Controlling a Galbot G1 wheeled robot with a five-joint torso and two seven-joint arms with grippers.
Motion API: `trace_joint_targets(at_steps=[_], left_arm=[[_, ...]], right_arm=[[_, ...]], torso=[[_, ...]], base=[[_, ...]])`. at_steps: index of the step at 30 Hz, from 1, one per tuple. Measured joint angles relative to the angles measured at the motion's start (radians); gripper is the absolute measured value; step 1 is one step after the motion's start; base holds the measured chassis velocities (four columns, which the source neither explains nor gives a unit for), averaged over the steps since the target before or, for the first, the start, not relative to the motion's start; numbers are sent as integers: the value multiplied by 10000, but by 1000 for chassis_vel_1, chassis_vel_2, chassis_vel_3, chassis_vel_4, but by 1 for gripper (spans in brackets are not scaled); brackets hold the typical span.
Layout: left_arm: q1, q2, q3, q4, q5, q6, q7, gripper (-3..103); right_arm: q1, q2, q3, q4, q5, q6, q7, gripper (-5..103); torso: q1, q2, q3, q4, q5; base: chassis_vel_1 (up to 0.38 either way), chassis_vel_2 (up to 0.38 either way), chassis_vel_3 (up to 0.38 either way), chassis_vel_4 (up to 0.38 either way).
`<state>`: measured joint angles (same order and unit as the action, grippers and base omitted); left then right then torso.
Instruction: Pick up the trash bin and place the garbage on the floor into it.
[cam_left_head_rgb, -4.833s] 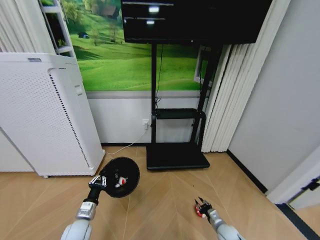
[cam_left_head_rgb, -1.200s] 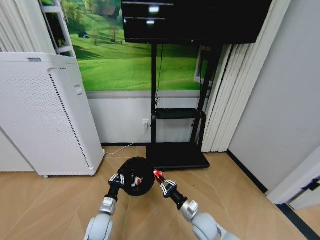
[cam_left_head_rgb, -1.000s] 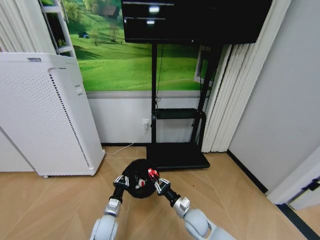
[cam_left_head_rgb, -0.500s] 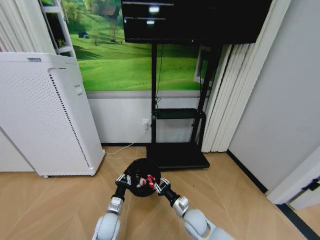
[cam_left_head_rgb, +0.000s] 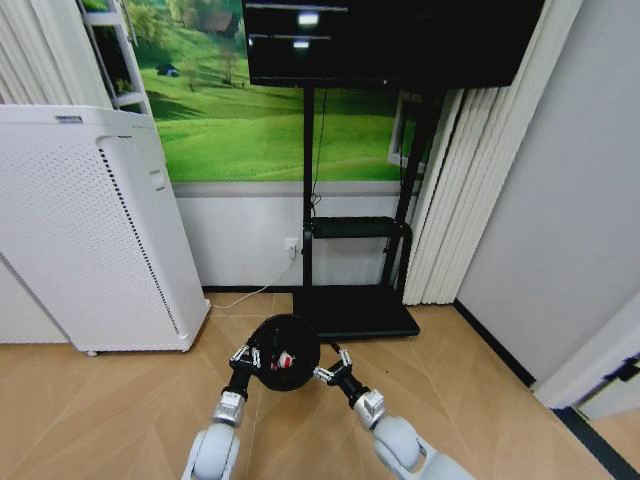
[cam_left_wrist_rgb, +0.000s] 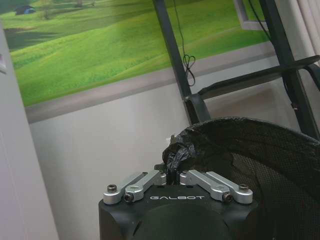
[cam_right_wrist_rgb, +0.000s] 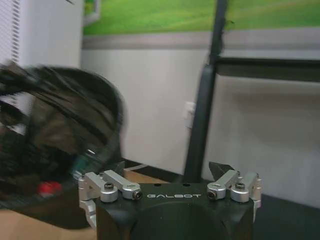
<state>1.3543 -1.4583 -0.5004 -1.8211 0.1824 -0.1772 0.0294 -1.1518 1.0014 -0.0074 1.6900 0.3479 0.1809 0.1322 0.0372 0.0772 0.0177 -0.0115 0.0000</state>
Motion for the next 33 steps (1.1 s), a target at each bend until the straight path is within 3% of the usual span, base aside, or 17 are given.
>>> trace_joint_targets(at_steps=[1,5,8,10,13,23,33], left_arm=[[59,113,-109,-112,-121,0,0,6],[259,436,-383,-478,-492,18,0,6],[495,800,-715,-866,-873,69,-1,6],[695,1044,-1069,-1194,-1163,137,-1,6],[822,1139,-1289,-1400,-1297,181,-1,6],[1522,1194,-2286,-2190,-1458,225,-1,6],[2028,1085,-2840,-2721,-1594,226,8,6]], right_arm=[[-136,-5,329,-173,107,0,-14,96],[-387,12,1150,-524,86,-47,-15,100],[-535,25,2076,-752,136,-564,257,100],[-620,12,2964,-855,585,-1381,571,100],[-667,-7,3481,-989,830,-1618,614,100],[-1561,33,5276,-1387,1415,-1564,-65,100],[-1808,261,5581,-1241,1441,-919,-711,100]], torso=[[1,0,0,0,0],[0,0,0,0,1],[0,0,-1,0,2],[0,0,0,0,-2],[1,1,0,0,0],[0,1,-1,-2,0],[1,1,-1,1,0]], base=[[0,0,0,0],[0,0,0,0],[0,0,0,0],[0,0,0,0],[0,0,0,0],[0,0,0,0],[0,0,0,0]])
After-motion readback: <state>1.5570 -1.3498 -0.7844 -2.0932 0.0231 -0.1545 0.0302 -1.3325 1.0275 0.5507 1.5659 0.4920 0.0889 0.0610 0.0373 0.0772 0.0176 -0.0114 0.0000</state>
